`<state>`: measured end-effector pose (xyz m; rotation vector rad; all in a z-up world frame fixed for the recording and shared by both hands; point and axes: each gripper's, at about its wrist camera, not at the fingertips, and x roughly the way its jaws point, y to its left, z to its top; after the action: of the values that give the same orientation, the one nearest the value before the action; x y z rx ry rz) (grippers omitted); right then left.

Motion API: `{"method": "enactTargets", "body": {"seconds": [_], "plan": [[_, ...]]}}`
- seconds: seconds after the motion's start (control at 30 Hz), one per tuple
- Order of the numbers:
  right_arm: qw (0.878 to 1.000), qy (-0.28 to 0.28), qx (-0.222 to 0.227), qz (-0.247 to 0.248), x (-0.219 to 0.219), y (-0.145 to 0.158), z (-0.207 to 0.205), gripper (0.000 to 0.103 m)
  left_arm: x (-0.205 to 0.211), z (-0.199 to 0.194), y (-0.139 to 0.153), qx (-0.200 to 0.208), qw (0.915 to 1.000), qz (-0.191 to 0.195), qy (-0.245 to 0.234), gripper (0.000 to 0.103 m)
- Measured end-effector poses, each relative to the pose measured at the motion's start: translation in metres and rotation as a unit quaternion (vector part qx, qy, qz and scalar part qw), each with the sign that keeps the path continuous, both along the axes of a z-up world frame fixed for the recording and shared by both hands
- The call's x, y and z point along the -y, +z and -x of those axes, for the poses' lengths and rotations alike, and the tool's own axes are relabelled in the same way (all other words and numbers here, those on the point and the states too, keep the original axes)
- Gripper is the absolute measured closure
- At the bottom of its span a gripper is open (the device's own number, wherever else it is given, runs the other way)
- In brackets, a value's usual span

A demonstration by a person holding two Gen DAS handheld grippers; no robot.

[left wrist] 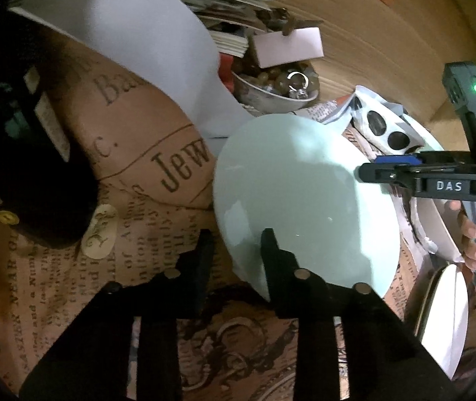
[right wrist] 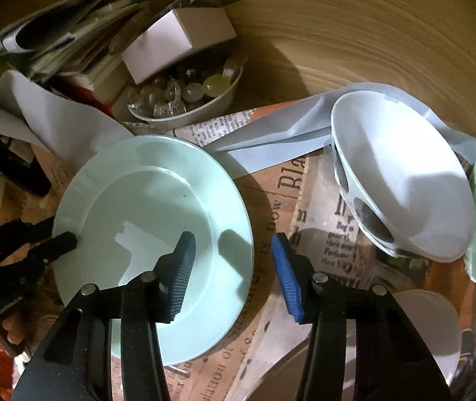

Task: Organize plates and bowls
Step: 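Close the left gripper on the mint green plate rim and lift it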

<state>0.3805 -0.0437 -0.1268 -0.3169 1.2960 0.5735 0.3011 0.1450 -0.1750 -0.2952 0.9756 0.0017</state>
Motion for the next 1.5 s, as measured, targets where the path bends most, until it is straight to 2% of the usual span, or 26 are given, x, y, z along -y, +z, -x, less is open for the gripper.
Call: {"method": "enactTargets", "body": {"seconds": [0.03,0.1,0.2,0.33,0.47,0.67,0.77,0.93,1.1,1.3,1.33,1.5], "plan": [[1.0,0.006,0.003,0.008,-0.002,-0.001,0.001,0.064,0.001,-0.001,0.0,-0.001,1.0,0.005,-0.005,0.081],[1.0,0.018,-0.009,0.017,-0.011,-0.006,0.003,0.074,0.002,-0.001,0.0,0.0,1.0,0.004,-0.006,0.081],[0.999,0.023,-0.005,0.033,-0.016,-0.01,0.003,0.075,0.003,-0.002,0.0,0.002,1.0,0.005,-0.008,0.082],[0.999,0.021,-0.012,0.024,-0.015,-0.006,0.007,0.081,0.0,0.002,0.001,-0.001,1.0,0.006,-0.005,0.082],[0.999,0.029,-0.024,0.015,-0.014,-0.001,0.014,0.081,-0.011,0.014,0.003,-0.002,0.9999,0.007,0.01,0.082],[0.997,0.062,-0.052,0.006,-0.024,0.0,0.05,0.081,-0.034,0.027,0.003,0.002,0.9993,0.003,0.036,0.082],[0.996,0.076,-0.05,0.016,-0.027,-0.004,0.064,0.081,-0.036,0.033,0.005,0.002,0.9995,0.0,0.03,0.082],[0.997,0.056,-0.051,0.015,-0.031,-0.01,0.071,0.077,-0.029,0.047,0.006,0.006,0.9997,-0.017,0.017,0.082],[0.998,0.049,-0.038,0.017,-0.042,-0.012,0.07,0.071,-0.023,0.052,0.006,0.012,0.9996,-0.025,0.003,0.081],[0.999,0.036,-0.015,0.011,-0.056,-0.015,0.09,0.074,-0.021,0.051,0.005,0.013,0.9996,-0.023,0.005,0.081],[0.999,0.037,-0.013,0.008,-0.046,-0.015,0.081,0.075,-0.021,0.054,0.006,0.014,0.9996,-0.024,0.006,0.081],[0.999,0.034,0.003,-0.013,-0.038,0.003,0.091,0.075,-0.016,0.068,0.015,0.032,0.9993,-0.018,0.008,0.081]]}}
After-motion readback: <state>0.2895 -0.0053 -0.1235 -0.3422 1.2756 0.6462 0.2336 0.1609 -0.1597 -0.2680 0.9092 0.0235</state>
